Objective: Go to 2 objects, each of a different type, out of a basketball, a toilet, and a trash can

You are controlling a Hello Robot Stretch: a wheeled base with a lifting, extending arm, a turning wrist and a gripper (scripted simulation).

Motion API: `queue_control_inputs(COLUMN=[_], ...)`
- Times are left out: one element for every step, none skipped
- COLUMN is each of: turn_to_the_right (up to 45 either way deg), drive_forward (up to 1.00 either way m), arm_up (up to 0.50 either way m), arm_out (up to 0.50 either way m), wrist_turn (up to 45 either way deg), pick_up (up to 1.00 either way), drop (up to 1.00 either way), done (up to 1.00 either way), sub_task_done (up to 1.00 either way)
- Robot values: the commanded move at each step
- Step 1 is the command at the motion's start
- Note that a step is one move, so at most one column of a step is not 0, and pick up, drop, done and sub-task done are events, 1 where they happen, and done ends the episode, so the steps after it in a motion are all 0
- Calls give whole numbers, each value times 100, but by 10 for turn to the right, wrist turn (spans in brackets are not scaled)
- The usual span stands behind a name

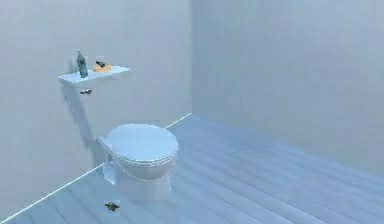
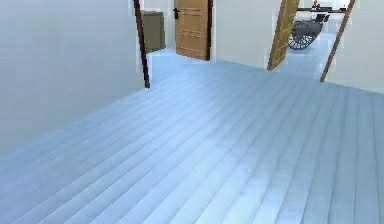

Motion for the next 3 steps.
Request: queue_control_inputs(turn_to_the_right=[0, -240, 0], drive_forward=[35, 0, 0], arm_up=[0, 0, 0], arm_out=[0, 0, 0], wrist_turn=[0, 0, 0], pick_up=[0, 0, 0], drop=[0, 0, 0], done=[0, 0, 100], sub_task_done=[0, 0, 0])
